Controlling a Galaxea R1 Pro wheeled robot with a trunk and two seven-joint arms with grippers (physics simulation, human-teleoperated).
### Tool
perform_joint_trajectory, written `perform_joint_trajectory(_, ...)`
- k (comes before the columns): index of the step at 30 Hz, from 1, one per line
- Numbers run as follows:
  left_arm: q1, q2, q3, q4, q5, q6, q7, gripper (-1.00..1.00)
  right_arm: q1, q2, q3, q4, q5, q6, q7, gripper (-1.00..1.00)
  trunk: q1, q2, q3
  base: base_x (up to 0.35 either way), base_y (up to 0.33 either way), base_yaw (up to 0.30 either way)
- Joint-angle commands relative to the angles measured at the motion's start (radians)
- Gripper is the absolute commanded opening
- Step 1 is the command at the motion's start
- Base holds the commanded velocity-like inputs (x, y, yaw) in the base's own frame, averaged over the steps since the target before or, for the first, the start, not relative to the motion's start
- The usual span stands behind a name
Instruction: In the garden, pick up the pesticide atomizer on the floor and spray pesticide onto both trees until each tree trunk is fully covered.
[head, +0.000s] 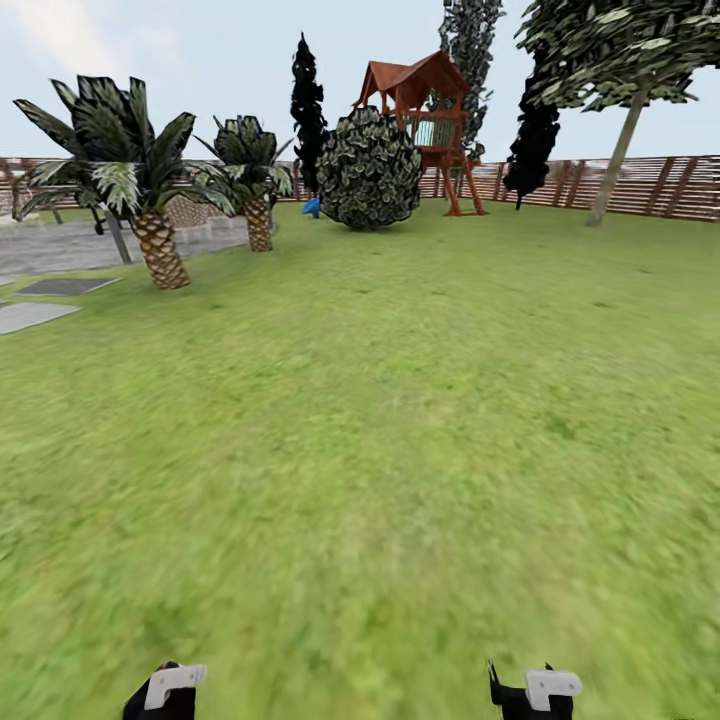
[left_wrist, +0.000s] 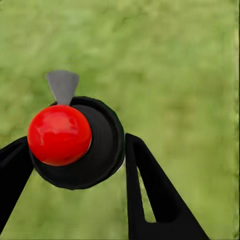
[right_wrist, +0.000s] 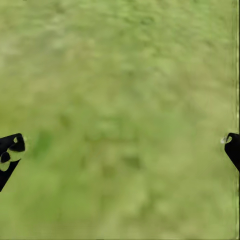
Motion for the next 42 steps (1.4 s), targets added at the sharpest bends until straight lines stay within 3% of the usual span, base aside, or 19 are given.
perform_joint_trajectory(1,0.000,0.000,0.000,0.000,0.000,0.000,0.000,-1.00,0.000,0.000,0.000,0.000,0.000,0.000,0.000,1.00,0.000,0.000,0.000,0.237,-0.163,-0.300)
perform_joint_trajectory(42,0.000,0.001,0.000,0.000,0.000,0.000,0.000,-1.00,0.000,0.001,-0.001,-0.003,-0.002,0.002,0.003,1.00,0.000,0.000,0.000,0.237,-0.163,-0.300)
